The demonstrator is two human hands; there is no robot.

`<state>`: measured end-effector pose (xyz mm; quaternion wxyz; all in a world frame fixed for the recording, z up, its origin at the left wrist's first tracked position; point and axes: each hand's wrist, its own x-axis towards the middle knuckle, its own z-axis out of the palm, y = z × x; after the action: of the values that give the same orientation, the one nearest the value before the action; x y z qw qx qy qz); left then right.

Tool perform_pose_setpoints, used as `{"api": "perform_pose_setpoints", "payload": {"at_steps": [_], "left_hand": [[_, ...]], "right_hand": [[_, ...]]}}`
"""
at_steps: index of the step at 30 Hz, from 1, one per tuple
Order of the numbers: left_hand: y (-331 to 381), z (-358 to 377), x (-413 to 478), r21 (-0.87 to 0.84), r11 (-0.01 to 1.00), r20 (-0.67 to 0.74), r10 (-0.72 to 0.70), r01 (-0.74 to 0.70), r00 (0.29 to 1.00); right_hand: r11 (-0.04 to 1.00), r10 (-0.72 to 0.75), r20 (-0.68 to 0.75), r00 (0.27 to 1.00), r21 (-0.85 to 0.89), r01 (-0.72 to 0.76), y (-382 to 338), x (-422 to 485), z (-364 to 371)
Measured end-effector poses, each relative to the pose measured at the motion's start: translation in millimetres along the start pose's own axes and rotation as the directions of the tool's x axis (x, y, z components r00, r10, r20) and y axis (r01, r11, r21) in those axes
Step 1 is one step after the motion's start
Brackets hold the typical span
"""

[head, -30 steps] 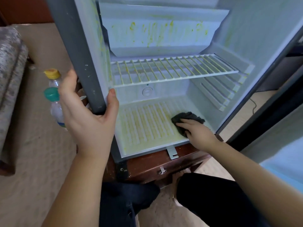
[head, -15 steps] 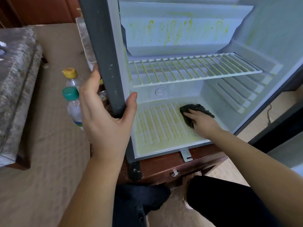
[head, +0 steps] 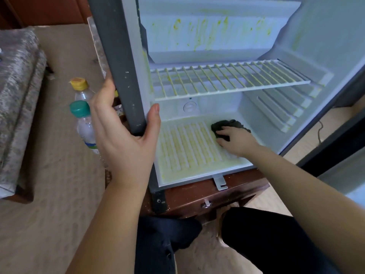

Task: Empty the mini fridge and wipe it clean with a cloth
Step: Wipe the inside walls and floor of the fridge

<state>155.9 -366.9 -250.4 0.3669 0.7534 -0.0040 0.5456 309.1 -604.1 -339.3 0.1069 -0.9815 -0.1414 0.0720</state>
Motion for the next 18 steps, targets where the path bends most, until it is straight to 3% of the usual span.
{"api": "perform_pose_setpoints", "payload": {"at_steps": [6,11,18], "left_hand": [[3,-6,-2,0.014,0.999,0.037,-0.051,0.051,0.998],[0,-11,-4,0.028,0.999,0.034,-0.041,0.04,0.999],[-14,-14,-3,0.021,0.998,0.08,-0.066,0.064,0.995]], "right_hand": [[0.995,-0.047,0.025,0.999,-0.09,0.049,21,-77,16],[0.941,0.211,-0.006,0.977,-0.27,-0.205,36,-86,25],[0.976,0.171,-0.026,0.985,-0.136,-0.173,47,-35,17]]}}
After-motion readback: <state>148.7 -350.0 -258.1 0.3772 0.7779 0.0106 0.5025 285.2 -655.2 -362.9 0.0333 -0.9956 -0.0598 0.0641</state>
